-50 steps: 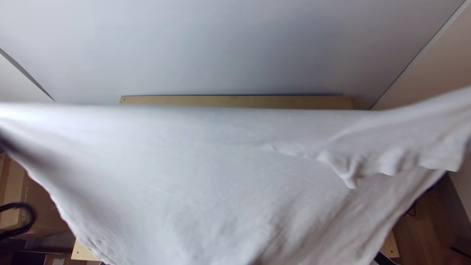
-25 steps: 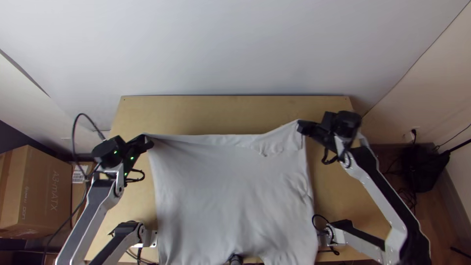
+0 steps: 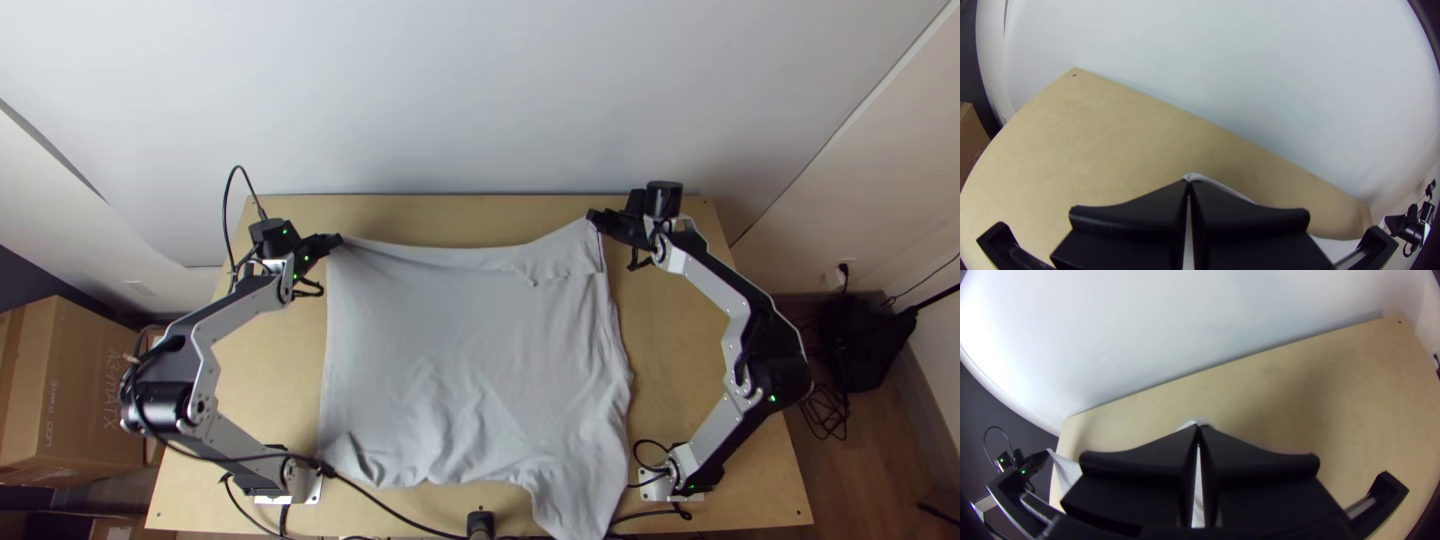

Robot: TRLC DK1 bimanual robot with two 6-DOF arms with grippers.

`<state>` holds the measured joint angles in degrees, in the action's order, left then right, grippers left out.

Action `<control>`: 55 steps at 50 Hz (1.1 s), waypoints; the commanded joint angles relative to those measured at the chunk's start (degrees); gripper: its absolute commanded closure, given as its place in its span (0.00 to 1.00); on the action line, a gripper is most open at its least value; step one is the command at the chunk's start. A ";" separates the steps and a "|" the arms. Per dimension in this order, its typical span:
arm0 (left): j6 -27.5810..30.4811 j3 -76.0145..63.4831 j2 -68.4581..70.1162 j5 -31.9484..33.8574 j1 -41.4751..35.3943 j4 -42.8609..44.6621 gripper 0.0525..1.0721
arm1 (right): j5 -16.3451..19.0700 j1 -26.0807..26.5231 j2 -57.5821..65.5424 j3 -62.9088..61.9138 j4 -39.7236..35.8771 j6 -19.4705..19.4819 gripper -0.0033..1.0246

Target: Fold the t-shirt

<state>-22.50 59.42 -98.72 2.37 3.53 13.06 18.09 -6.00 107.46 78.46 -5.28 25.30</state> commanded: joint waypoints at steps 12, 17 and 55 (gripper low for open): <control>0.27 24.08 -17.56 0.79 2.97 -4.89 0.98 | 0.37 2.31 24.82 34.40 -15.99 0.28 0.98; 0.18 31.72 -22.66 0.79 3.06 -8.14 0.98 | 0.37 2.31 32.81 47.05 -22.14 0.36 0.98; -0.26 38.58 -15.45 6.86 -0.37 -32.66 0.98 | 0.28 1.43 26.31 47.67 -34.27 0.80 0.97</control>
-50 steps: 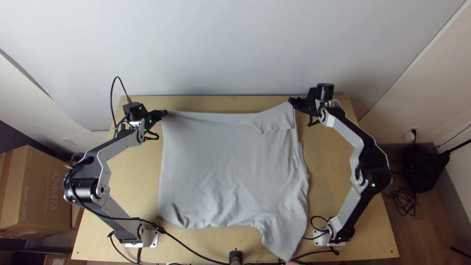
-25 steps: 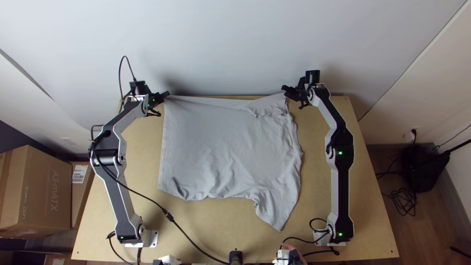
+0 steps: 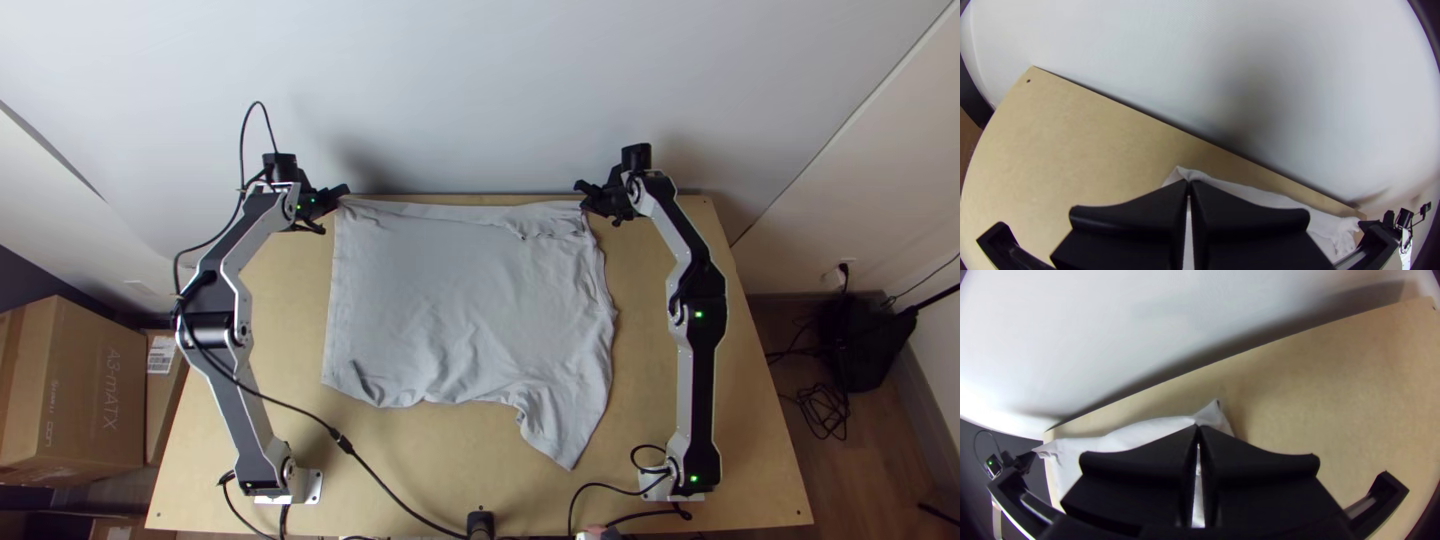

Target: Fold the t-shirt

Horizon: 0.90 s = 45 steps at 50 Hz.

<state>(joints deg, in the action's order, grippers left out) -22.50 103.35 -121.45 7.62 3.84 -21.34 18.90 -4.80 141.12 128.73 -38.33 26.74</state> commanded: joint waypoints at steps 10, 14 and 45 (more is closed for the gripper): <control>0.79 -16.95 15.45 2.23 -0.67 6.67 0.98 | -0.44 0.32 -13.33 -7.09 -4.92 -2.92 0.98; 0.97 -21.35 17.91 2.23 -0.58 8.77 0.98 | -0.44 0.14 -16.05 -9.81 -5.18 -3.54 0.98; 4.40 -41.83 25.91 2.23 5.13 20.64 0.98 | -0.53 -0.30 -29.76 -32.75 -1.75 -5.47 0.98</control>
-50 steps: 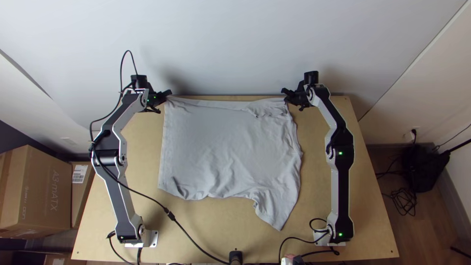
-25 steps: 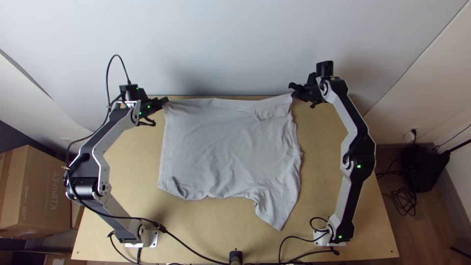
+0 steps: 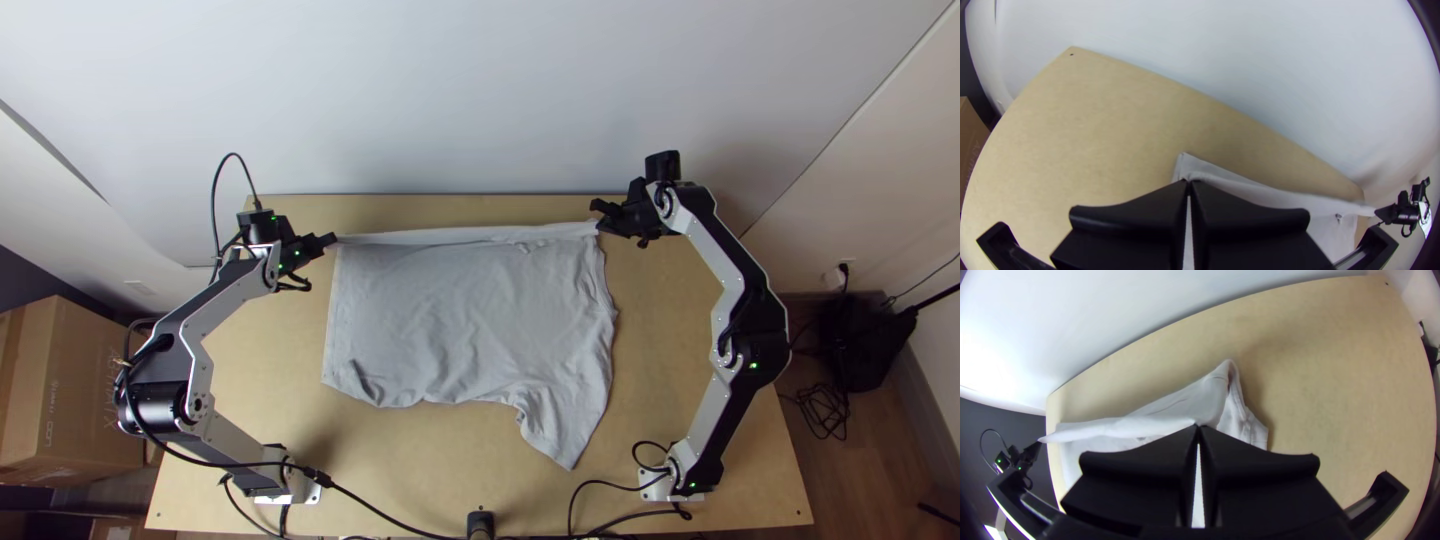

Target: Fold the t-shirt

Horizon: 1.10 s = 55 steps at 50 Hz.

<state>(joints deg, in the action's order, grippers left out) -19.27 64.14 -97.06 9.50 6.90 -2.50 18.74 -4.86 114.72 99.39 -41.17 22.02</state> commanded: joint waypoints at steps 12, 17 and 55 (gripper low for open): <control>3.10 -5.78 2.05 0.35 3.91 2.85 0.98 | -0.37 -0.85 -7.14 -11.42 4.25 -0.75 0.98; 3.10 -7.27 2.40 0.35 3.65 3.12 0.98 | -0.37 -1.11 -8.28 -15.46 6.63 -0.66 0.97; 2.83 -9.38 24.28 4.21 3.39 -10.59 0.07 | -1.25 -1.20 -32.36 -34.97 -7.26 9.36 0.04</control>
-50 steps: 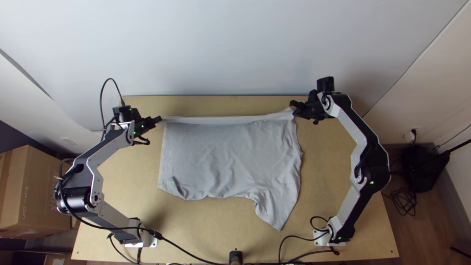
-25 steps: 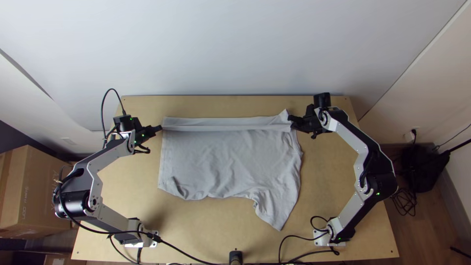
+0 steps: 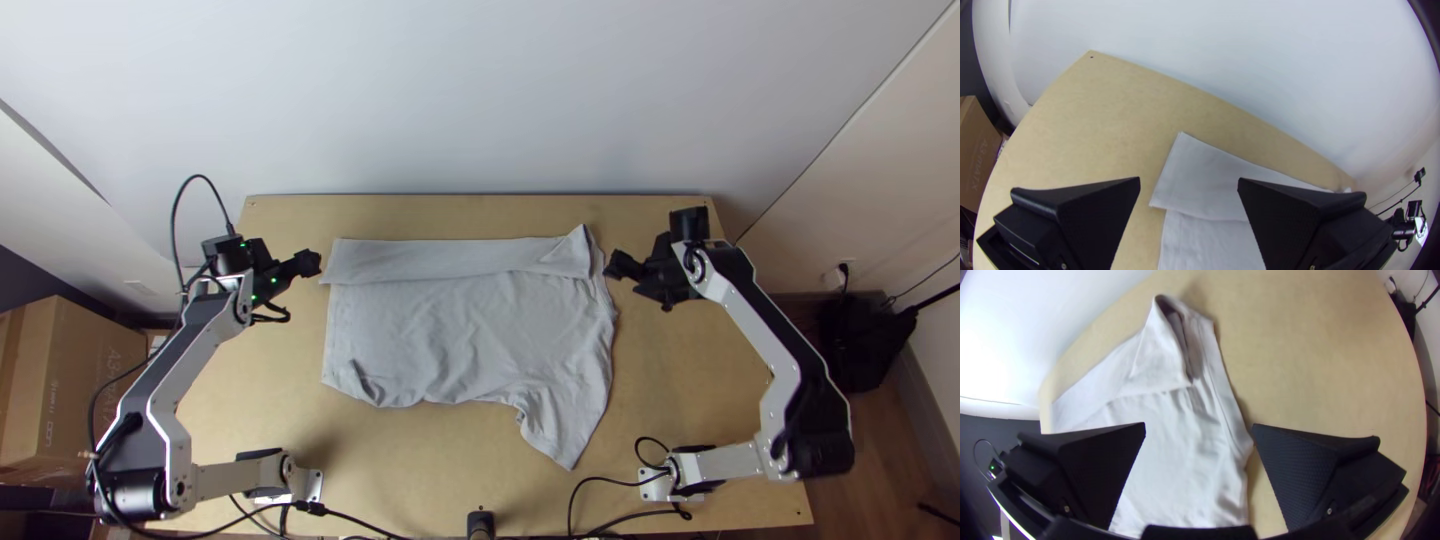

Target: Fold the t-shirt

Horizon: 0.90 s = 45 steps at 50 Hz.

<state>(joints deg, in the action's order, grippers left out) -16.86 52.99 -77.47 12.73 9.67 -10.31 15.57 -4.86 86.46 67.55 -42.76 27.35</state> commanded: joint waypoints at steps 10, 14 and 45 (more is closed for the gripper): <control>2.89 1.76 13.05 1.24 0.70 -9.38 0.07 | 4.20 -2.96 -6.91 -7.17 -25.18 1.91 0.07; 2.89 1.50 15.42 1.33 0.70 -11.14 0.07 | 4.11 -3.84 -9.02 -11.91 -26.14 0.07 0.16; 4.38 0.71 22.28 1.59 -0.79 -16.68 0.07 | 3.85 -15.35 -9.55 -29.23 -15.60 2.00 0.51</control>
<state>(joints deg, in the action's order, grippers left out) -13.37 53.39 -56.60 13.96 9.08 -26.02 19.35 -18.55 73.78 40.27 -59.68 28.14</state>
